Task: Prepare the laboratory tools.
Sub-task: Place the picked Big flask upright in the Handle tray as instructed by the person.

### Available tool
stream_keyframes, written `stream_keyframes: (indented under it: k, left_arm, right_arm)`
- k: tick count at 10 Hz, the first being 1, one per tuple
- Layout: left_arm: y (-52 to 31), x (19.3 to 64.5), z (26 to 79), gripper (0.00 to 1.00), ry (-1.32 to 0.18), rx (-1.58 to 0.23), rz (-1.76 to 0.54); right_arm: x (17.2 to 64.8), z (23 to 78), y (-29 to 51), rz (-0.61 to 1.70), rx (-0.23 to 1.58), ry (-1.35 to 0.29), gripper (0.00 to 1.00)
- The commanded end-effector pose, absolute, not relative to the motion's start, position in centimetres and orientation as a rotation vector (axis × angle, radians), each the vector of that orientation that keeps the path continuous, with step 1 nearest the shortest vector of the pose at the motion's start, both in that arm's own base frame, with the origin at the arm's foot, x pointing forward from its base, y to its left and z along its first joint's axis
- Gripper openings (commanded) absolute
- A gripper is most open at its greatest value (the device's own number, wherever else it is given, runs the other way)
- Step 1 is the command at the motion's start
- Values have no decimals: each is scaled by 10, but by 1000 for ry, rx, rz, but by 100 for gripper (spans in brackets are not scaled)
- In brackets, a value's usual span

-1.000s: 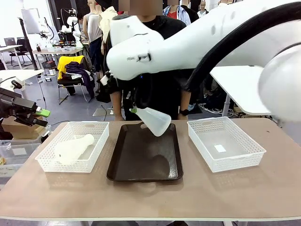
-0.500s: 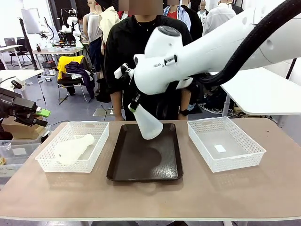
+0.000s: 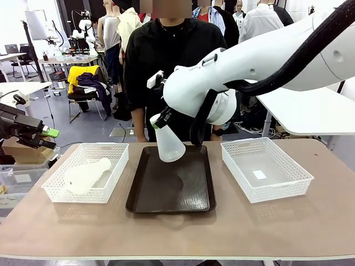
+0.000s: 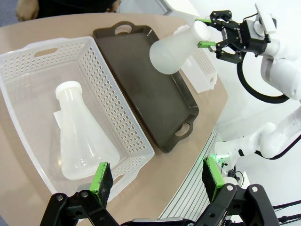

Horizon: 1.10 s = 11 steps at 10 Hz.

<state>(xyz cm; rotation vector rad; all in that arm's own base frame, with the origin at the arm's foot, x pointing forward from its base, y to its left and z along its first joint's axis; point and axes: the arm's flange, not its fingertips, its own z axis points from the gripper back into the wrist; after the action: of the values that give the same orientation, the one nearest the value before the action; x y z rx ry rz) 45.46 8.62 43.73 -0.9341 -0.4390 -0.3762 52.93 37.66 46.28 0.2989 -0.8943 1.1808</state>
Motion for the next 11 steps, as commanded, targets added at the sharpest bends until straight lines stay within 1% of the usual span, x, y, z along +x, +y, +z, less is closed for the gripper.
stream_keyframes:
  k: [1,3,5,11]
  left_arm:
    - [87,454,439,100,-440,-932,-380]
    - [87,454,439,100,-440,-932,-380]
    - [87,454,439,100,-440,-932,-380]
    - [87,454,439,100,-440,-932,-380]
  right_arm:
    - [531,443,348,1192,414,-945,0]
    - [542,433,341,1178,466,-952,0]
    - [549,422,329,1132,497,-995,0]
    - [562,389,321,1094,534,-1091,0]
